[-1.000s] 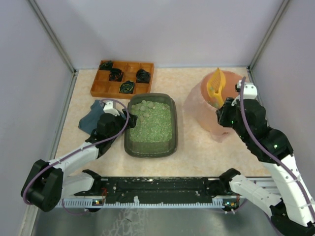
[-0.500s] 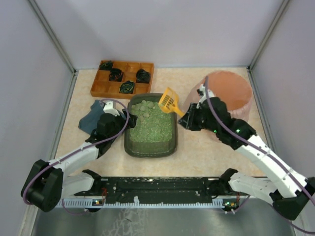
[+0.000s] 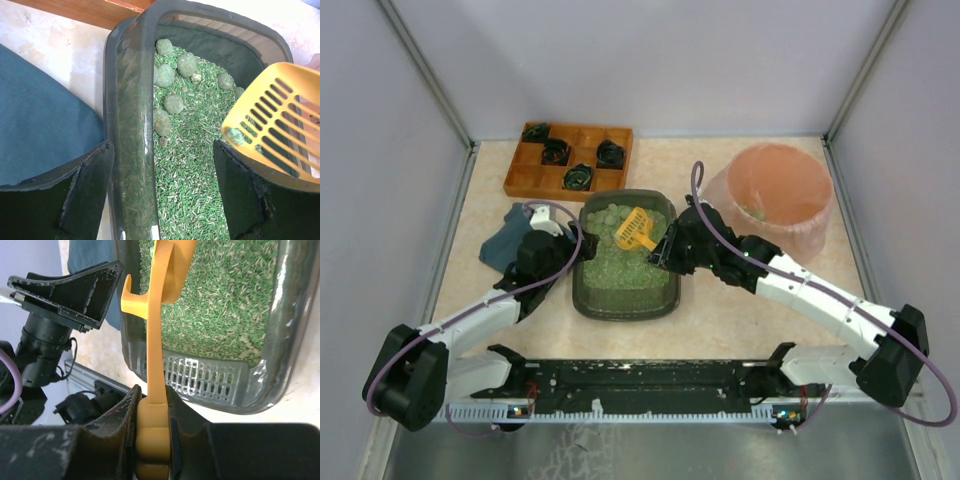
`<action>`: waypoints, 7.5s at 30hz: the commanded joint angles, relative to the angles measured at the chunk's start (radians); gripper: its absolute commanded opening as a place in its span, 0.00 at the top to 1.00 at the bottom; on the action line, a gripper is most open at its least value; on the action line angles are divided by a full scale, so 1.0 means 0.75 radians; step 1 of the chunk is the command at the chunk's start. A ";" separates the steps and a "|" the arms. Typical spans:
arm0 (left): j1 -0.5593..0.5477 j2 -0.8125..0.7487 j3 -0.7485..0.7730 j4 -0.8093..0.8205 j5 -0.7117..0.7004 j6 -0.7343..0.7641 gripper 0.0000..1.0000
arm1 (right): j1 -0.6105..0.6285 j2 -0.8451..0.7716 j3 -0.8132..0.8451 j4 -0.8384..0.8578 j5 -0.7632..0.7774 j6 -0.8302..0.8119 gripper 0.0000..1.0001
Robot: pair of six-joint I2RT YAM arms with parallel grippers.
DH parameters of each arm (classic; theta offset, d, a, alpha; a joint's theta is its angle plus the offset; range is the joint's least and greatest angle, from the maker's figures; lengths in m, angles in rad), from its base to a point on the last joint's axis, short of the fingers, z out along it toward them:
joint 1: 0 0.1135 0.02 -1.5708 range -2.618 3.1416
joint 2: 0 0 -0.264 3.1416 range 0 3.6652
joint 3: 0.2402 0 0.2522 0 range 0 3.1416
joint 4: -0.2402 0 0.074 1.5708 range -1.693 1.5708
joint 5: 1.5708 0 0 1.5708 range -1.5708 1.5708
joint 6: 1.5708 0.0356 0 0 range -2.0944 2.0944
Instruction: Clean the litter box
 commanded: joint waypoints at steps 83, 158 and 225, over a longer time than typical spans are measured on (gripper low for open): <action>-0.005 -0.034 0.012 0.004 -0.009 0.009 0.15 | -0.181 0.639 -0.057 0.593 -0.537 0.749 1.00; -0.005 -0.459 0.442 -1.007 0.200 0.067 0.06 | -0.180 -0.214 -1.045 1.684 -0.465 0.418 1.00; -0.003 -0.449 0.415 -0.975 0.034 0.180 0.00 | -0.165 -0.283 -0.999 1.597 -0.460 0.354 1.00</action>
